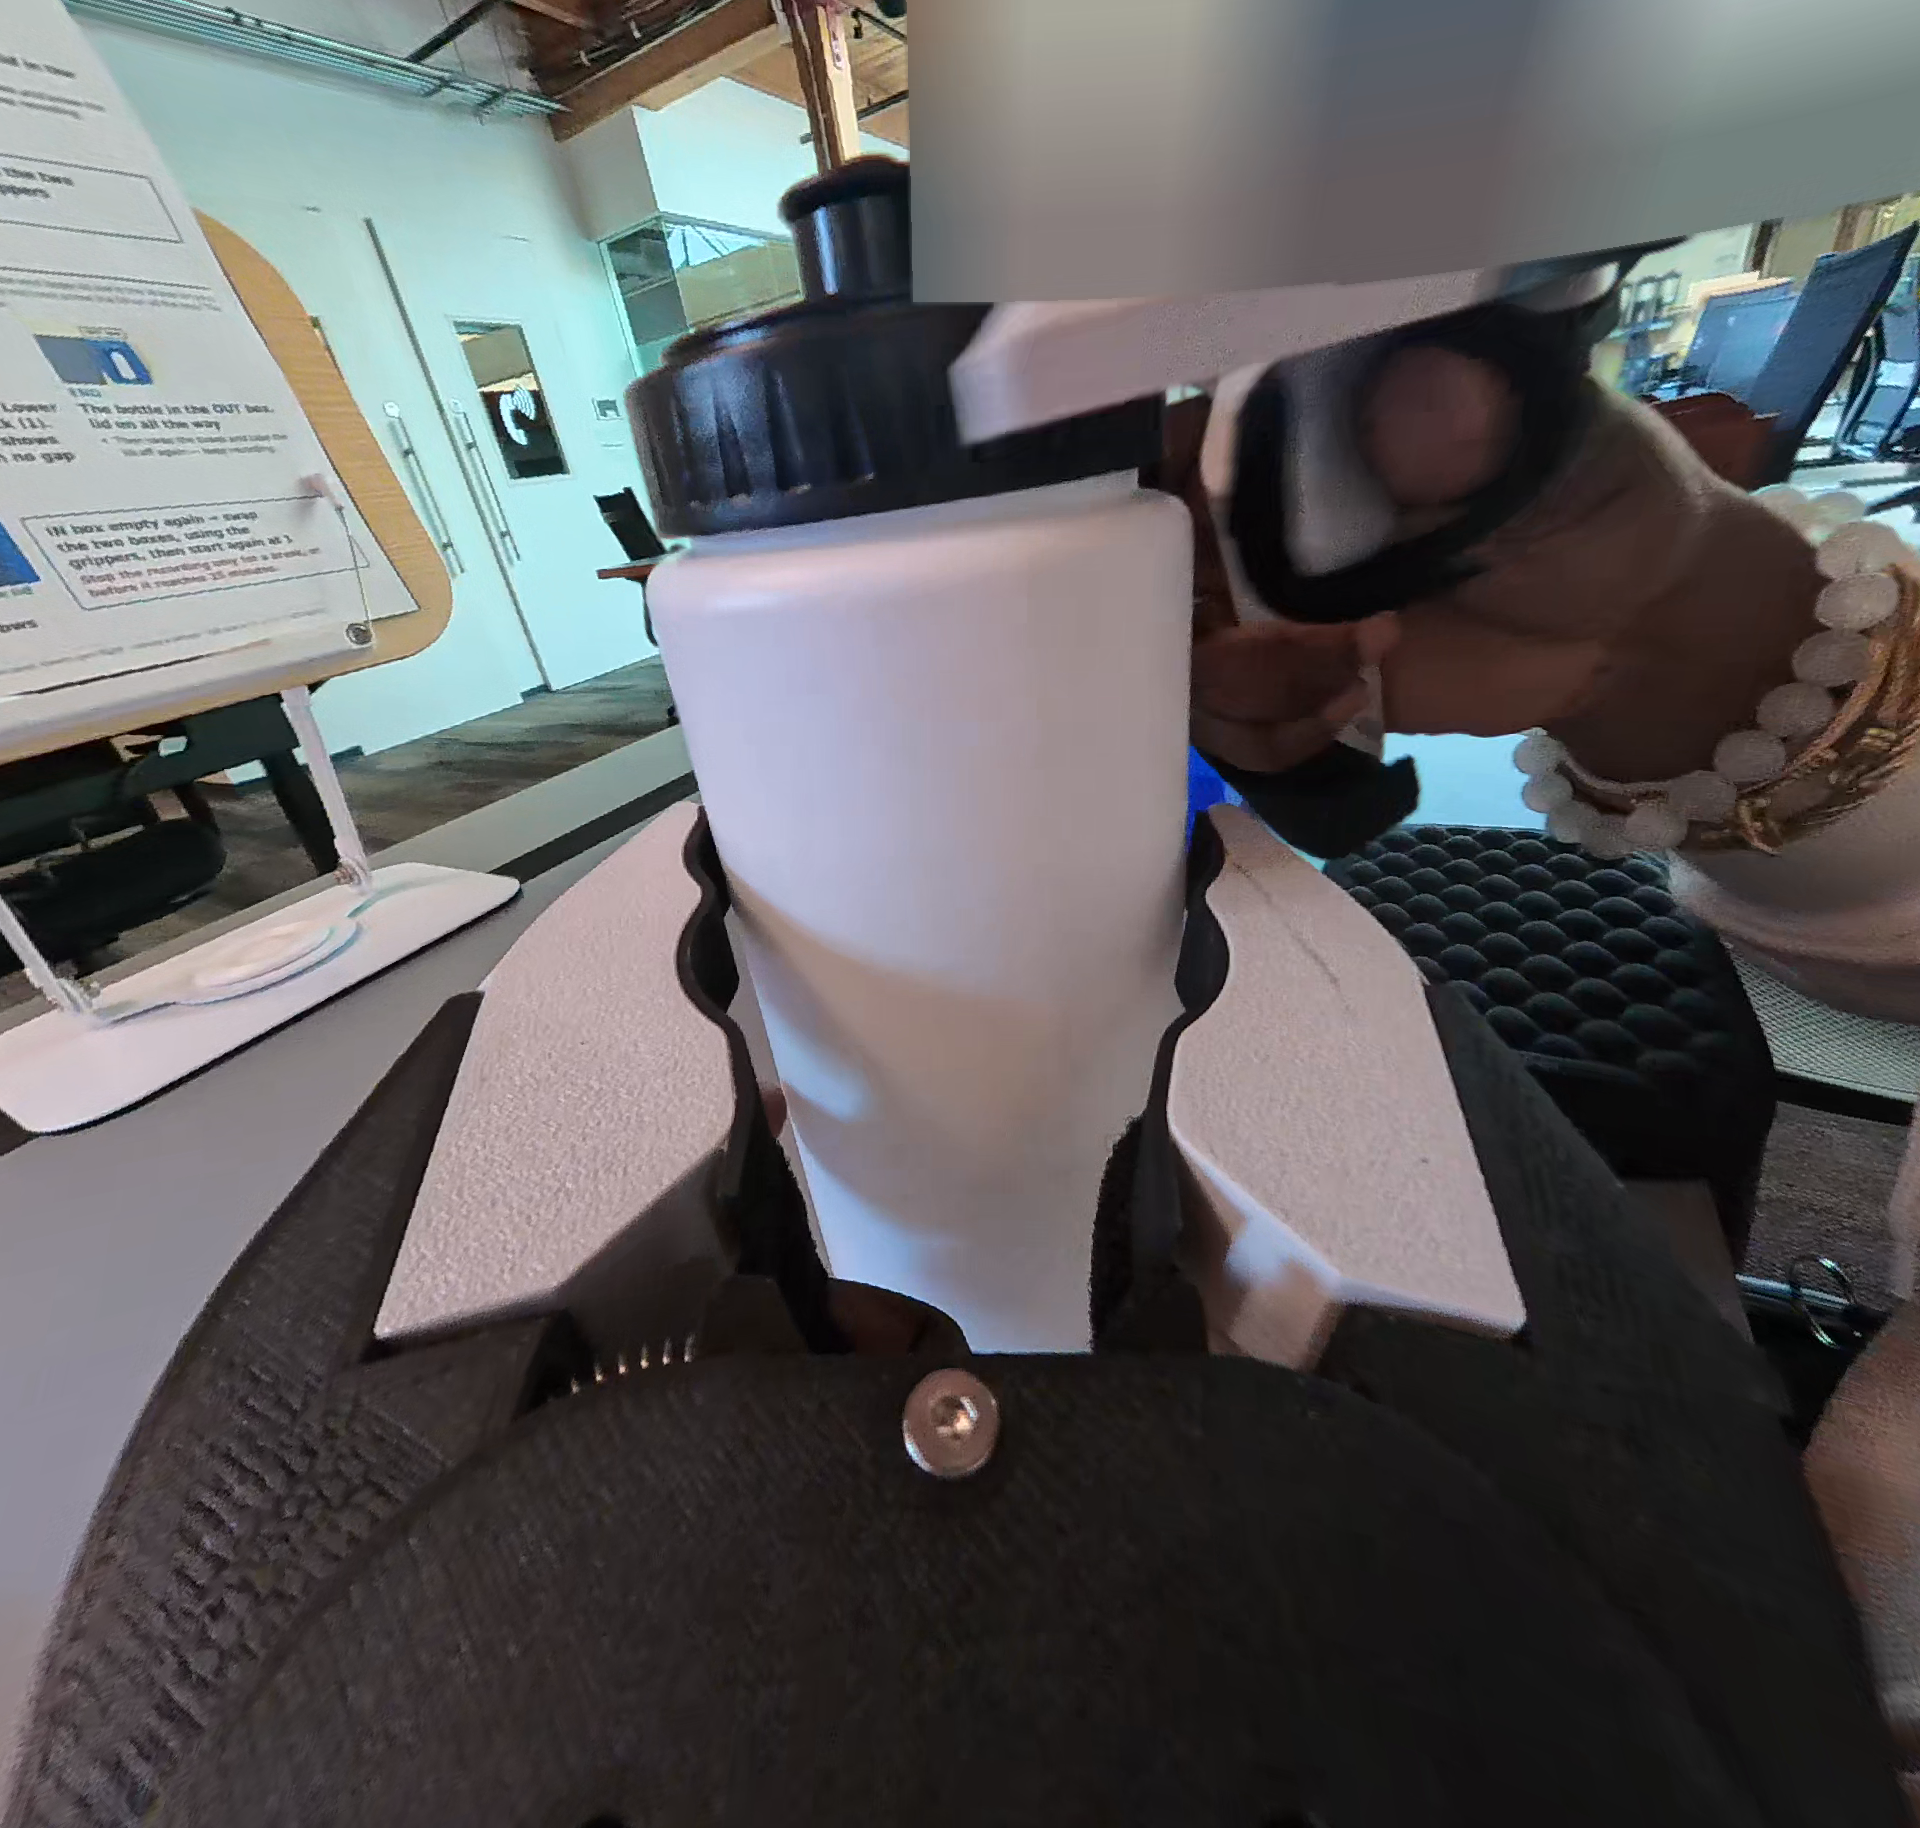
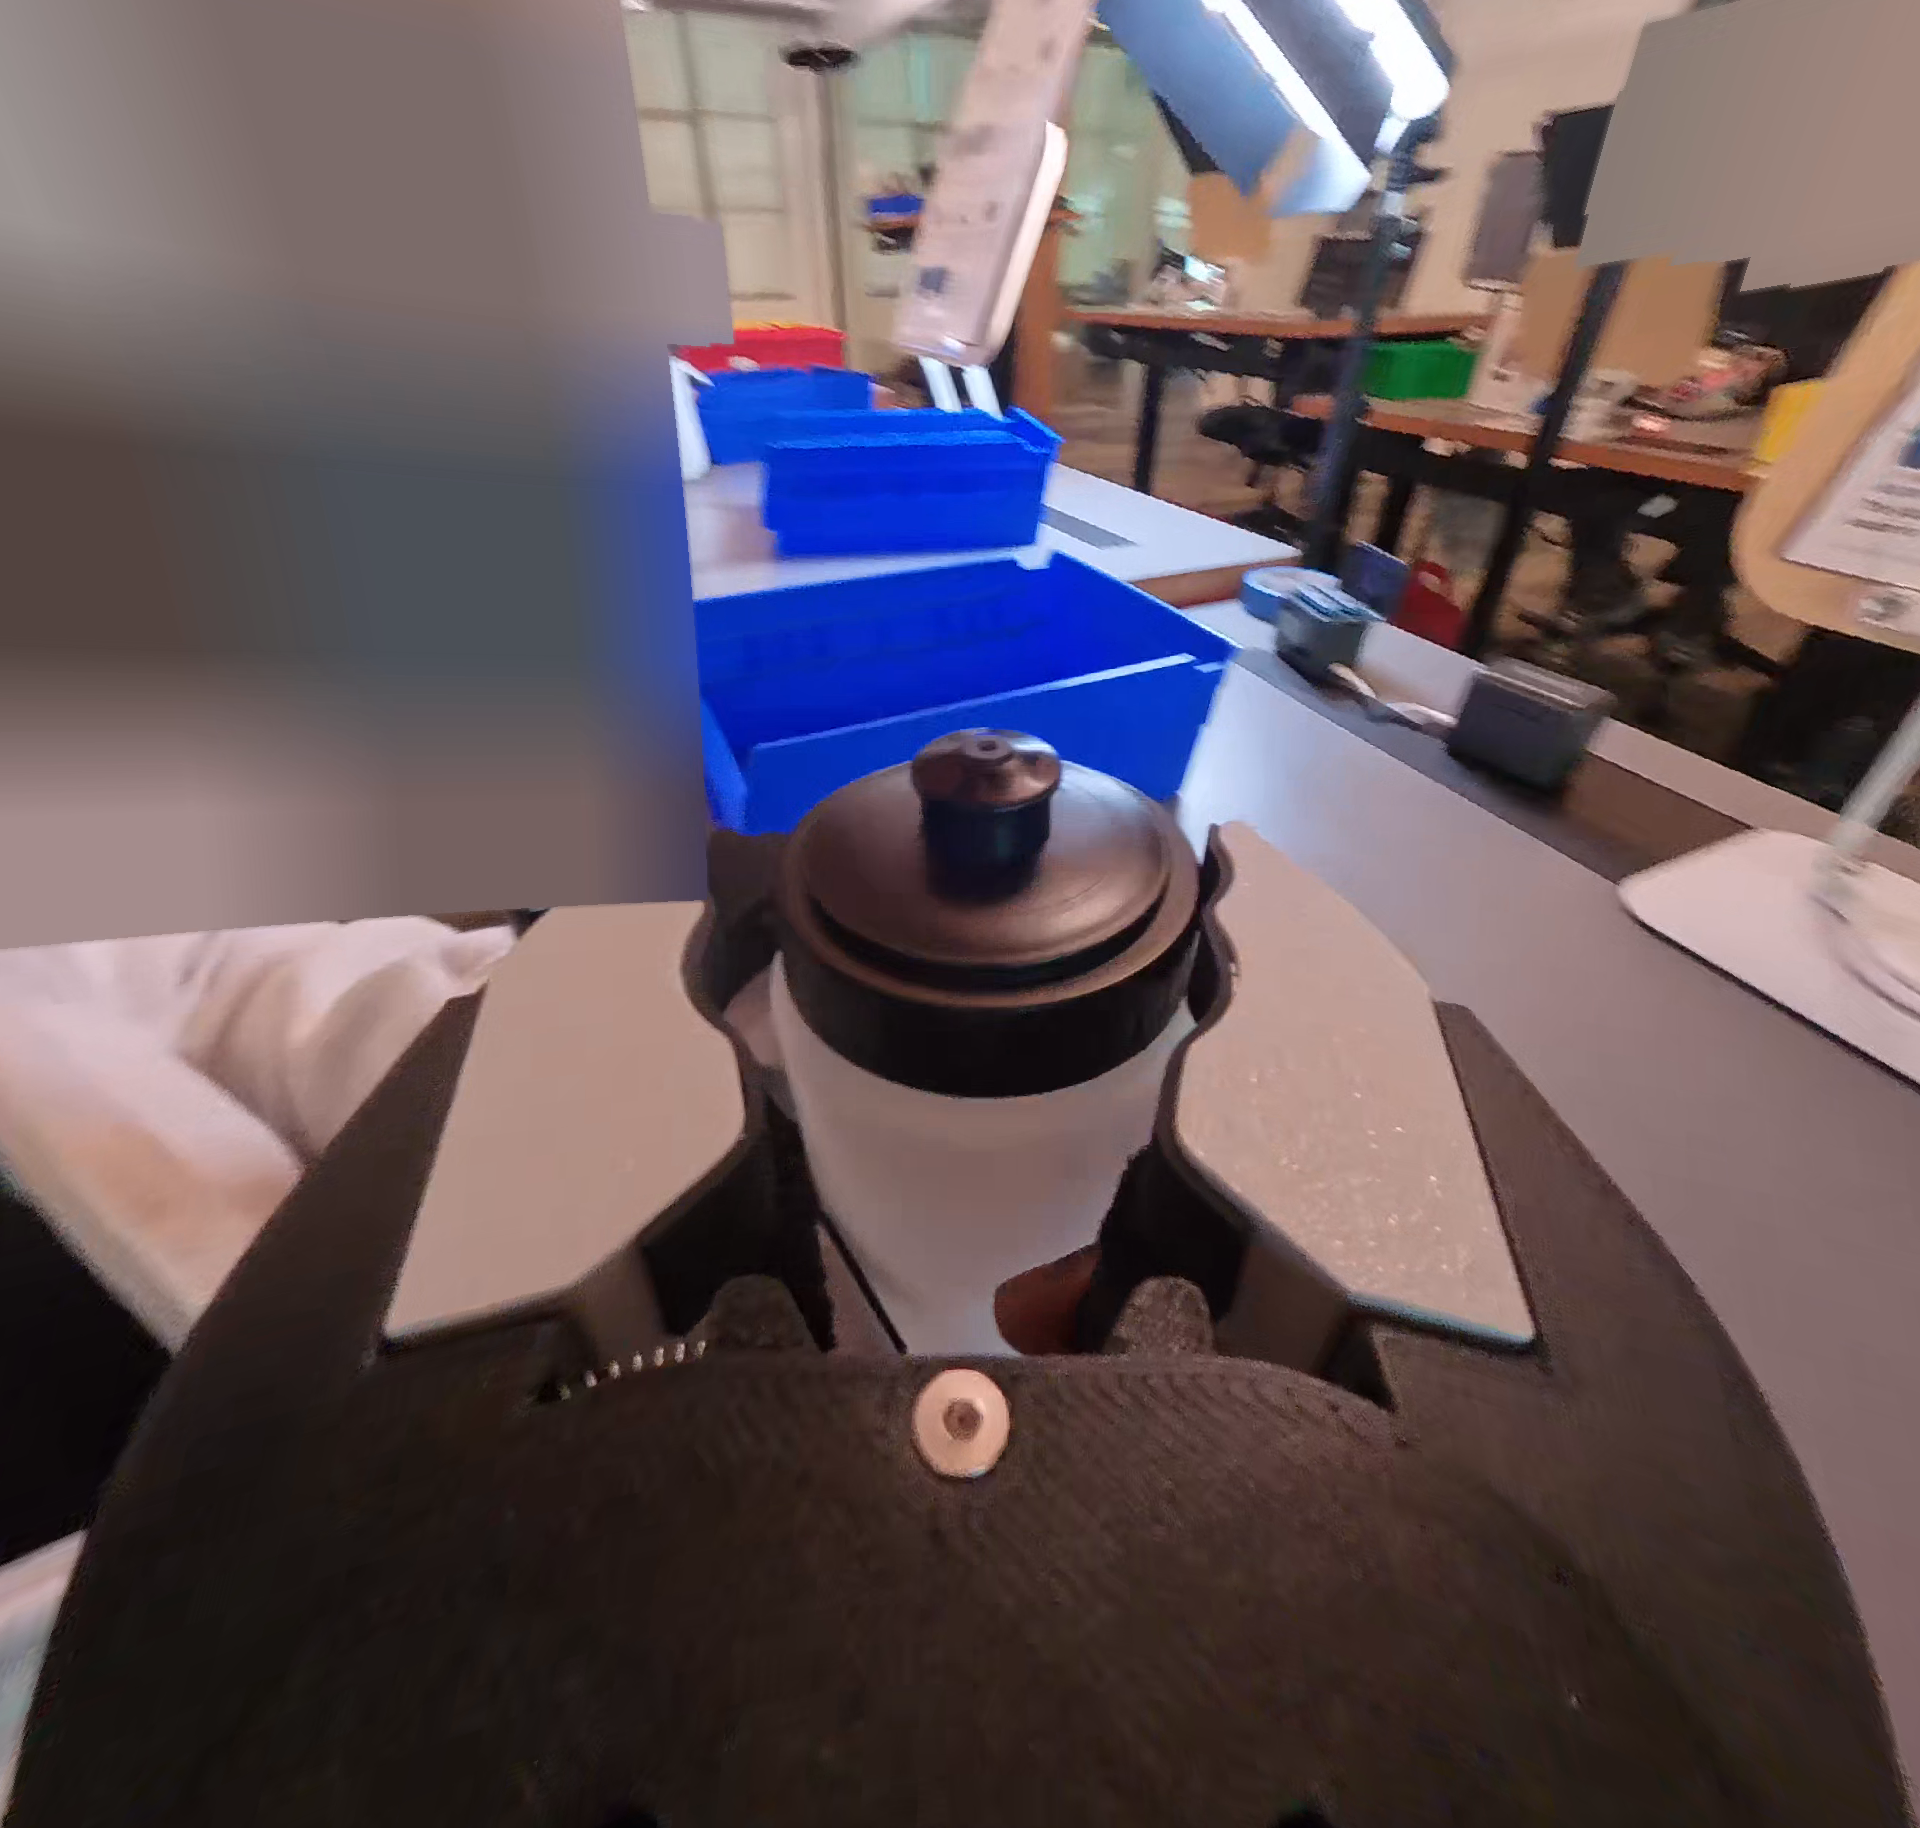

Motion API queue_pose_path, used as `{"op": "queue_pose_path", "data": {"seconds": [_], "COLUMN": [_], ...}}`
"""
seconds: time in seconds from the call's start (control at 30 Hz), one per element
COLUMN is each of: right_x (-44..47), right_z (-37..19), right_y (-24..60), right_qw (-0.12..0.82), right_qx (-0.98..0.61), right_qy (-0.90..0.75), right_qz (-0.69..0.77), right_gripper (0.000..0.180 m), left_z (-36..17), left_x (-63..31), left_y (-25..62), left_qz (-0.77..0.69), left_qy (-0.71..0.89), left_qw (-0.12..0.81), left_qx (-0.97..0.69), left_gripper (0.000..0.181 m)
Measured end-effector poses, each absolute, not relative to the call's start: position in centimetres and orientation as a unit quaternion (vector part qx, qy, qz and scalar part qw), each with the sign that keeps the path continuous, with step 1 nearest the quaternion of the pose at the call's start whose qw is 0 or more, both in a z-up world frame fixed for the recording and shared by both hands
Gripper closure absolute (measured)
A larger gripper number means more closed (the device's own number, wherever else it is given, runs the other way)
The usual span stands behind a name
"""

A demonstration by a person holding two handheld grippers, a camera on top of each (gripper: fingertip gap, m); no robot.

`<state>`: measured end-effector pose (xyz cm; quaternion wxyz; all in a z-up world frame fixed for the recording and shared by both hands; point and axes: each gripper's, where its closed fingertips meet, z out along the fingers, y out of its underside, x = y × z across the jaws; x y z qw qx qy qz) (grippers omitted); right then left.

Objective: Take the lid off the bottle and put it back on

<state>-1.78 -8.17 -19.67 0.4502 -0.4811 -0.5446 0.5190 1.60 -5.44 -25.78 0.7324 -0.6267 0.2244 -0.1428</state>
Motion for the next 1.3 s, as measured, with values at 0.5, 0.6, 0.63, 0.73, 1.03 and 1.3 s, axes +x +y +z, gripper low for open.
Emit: {"op": "queue_pose_path", "data": {"seconds": [0.5, 0.6, 0.63, 0.73, 1.03, 1.3], "right_x": [0.6, -0.5, -0.7, -0.5, -1.3, -0.1], "right_z": [-19.3, -19.2, -18.9, -17.8, -19.1, -19.2], "right_y": [-11.0, -9.7, -9.1, -8.5, -8.4, -10.6], "right_qw": [0.169, 0.254, 0.293, 0.398, 0.447, 0.242], "right_qx": [-0.222, -0.286, -0.312, -0.373, -0.445, -0.259], "right_qy": [-0.646, -0.618, -0.603, -0.556, -0.579, -0.690], "right_qz": [0.711, 0.687, 0.673, 0.627, 0.517, 0.631], "right_gripper": [0.102, 0.082, 0.080, 0.080, 0.103, 0.103], "left_z": [-25.8, -25.8, -25.8, -25.8, -25.8, -25.8], "left_x": [3.5, 3.0, 2.9, 2.5, 2.6, 3.4], "left_y": [-7.1, -6.6, -6.5, -6.0, -6.1, -6.9], "left_qz": [-0.259, -0.221, -0.213, -0.191, -0.194, -0.232], "left_qy": [0.275, 0.264, 0.259, 0.242, 0.247, 0.267], "left_qw": [0.699, 0.711, 0.714, 0.720, 0.717, 0.708], "left_qx": [-0.607, -0.613, -0.615, -0.621, -0.622, -0.611], "left_gripper": [0.096, 0.096, 0.096, 0.096, 0.096, 0.096]}}
